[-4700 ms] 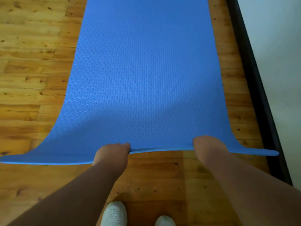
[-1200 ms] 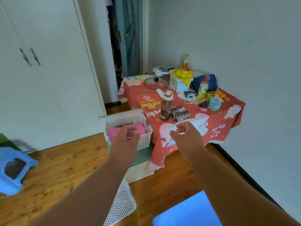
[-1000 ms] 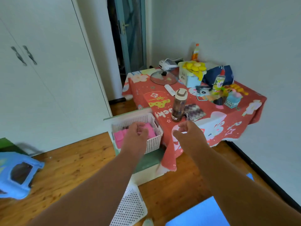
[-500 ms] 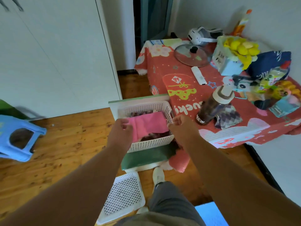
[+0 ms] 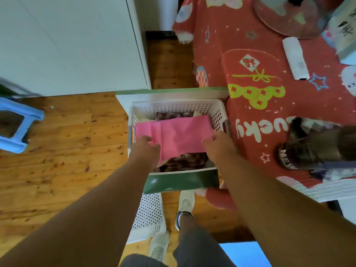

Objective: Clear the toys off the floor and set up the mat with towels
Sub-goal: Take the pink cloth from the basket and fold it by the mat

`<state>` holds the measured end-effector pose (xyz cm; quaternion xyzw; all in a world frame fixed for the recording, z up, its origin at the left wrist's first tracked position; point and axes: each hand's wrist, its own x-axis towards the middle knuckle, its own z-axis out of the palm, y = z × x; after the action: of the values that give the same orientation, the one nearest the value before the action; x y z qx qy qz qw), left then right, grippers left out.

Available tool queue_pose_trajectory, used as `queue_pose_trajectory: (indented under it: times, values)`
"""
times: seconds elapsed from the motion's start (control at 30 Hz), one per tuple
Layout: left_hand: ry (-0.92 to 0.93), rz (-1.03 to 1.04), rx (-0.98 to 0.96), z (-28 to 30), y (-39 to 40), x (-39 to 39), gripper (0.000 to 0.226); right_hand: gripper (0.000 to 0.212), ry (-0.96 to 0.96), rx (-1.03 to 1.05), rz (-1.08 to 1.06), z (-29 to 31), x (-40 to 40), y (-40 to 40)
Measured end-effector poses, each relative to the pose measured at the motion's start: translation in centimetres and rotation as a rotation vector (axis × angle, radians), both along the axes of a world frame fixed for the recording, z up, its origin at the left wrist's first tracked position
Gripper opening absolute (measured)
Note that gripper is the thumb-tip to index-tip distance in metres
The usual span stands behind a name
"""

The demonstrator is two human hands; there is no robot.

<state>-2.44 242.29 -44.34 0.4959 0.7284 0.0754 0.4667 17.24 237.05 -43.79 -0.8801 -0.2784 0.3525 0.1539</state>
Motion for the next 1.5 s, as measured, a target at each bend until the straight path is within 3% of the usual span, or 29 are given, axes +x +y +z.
queue_pose_trajectory:
  times: [0.1,0.27,0.4,0.57,0.73,0.87,1.07,1.17,1.27,1.37,1.5]
  values:
    - [0.103,-0.027,-0.02,-2.5,1.2,0.7,0.042,0.023,-0.021,-0.058,0.024,-2.7,0.8,1.6]
    - [0.26,-0.072,-0.066,-5.0,2.3,1.5,0.052,0.036,-0.024,-0.157,-0.007,-6.3,1.3,3.6]
    - [0.367,-0.076,-0.099,-6.1,2.7,2.0,0.074,0.047,-0.053,-0.244,-0.035,-8.3,1.3,4.4]
    - [0.4,-0.106,-0.117,-7.4,2.8,2.1,0.081,0.043,-0.081,-0.326,-0.061,-10.2,1.9,4.7]
    - [0.414,-0.073,-0.097,-8.3,3.8,2.4,0.073,0.041,-0.172,-0.324,-0.074,-12.2,2.3,4.7]
    - [0.41,-0.029,-0.01,-8.2,3.7,2.7,0.043,0.03,-0.253,-0.324,0.034,-13.5,2.4,4.7]
    - [0.469,-0.112,0.142,-7.6,2.9,2.7,0.02,0.038,-0.242,-0.3,-0.015,-13.8,2.8,5.0]
    - [0.47,-0.055,0.19,-7.6,2.4,3.0,0.015,0.03,-0.233,-0.253,-0.008,-13.6,3.1,5.3]
    - [0.474,-0.016,0.158,-7.5,2.0,3.0,0.008,0.024,-0.258,-0.155,0.056,-12.7,2.4,4.8]
    - [0.483,-0.013,0.117,-7.0,2.4,3.2,0.005,0.011,-0.328,0.076,0.134,-11.9,1.4,3.5]
    - [0.396,0.107,0.123,-6.1,3.1,3.3,0.008,0.026,-0.132,0.233,0.024,-10.4,0.4,3.3]
